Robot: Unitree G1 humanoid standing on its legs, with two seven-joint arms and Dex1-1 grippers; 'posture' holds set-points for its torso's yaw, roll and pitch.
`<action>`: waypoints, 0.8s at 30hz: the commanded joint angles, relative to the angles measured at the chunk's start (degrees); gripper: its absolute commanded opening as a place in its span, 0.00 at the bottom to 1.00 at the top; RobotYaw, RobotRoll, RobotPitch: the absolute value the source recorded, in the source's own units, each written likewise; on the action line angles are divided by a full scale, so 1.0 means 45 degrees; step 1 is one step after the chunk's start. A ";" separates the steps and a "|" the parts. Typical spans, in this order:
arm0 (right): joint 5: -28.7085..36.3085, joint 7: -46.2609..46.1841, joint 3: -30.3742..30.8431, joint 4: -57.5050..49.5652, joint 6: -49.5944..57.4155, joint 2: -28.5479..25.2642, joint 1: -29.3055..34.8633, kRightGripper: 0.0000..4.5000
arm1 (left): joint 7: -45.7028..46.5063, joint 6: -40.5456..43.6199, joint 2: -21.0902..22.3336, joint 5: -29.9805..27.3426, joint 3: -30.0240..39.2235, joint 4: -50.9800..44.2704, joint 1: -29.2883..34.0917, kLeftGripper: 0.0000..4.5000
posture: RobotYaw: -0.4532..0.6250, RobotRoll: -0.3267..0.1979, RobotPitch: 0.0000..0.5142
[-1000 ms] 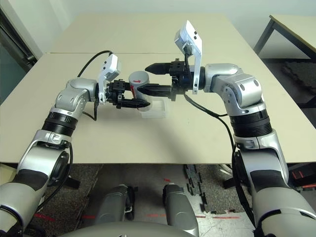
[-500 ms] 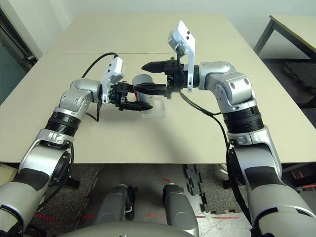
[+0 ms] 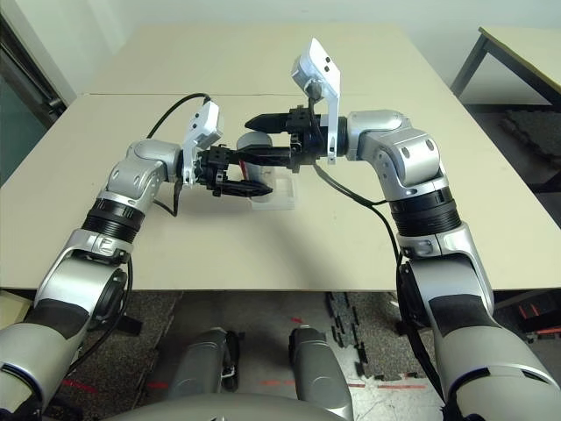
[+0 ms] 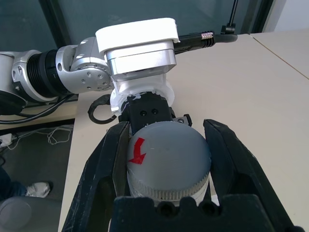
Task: Pour the medicine from the bottle into the box.
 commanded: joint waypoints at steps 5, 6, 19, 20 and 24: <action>0.0072 0.0160 -0.0002 -0.0412 0.0066 -0.0234 0.0364 0.57 | -0.0189 0.0039 0.0284 -0.0023 -0.0012 0.0113 -0.0235 0.62 | 0.40 0.62 0.15; 0.0080 0.0236 0.0026 -0.0390 0.0051 -0.0247 0.0351 0.57 | -0.0224 0.0046 0.0289 -0.0033 -0.0024 0.0088 -0.0257 0.62 | 0.40 0.62 0.15; -0.0381 0.4352 0.0872 0.2700 -0.2658 0.0076 -0.1249 0.57 | -0.0914 -0.0039 0.0158 0.0009 -0.0455 -0.0050 -0.0774 0.62 | 0.42 0.62 0.18; -0.0473 0.4707 0.0904 0.3086 -0.3026 0.0154 -0.1377 0.57 | -0.0934 -0.0035 0.0142 0.0010 -0.0473 -0.0057 -0.0791 0.62 | 0.42 0.62 0.18; -0.0873 0.5785 0.0875 0.4797 -0.4321 0.0583 -0.2038 0.57 | -0.0986 0.0018 0.0115 -0.0011 -0.0570 -0.0166 -0.0777 0.62 | 0.43 0.62 0.20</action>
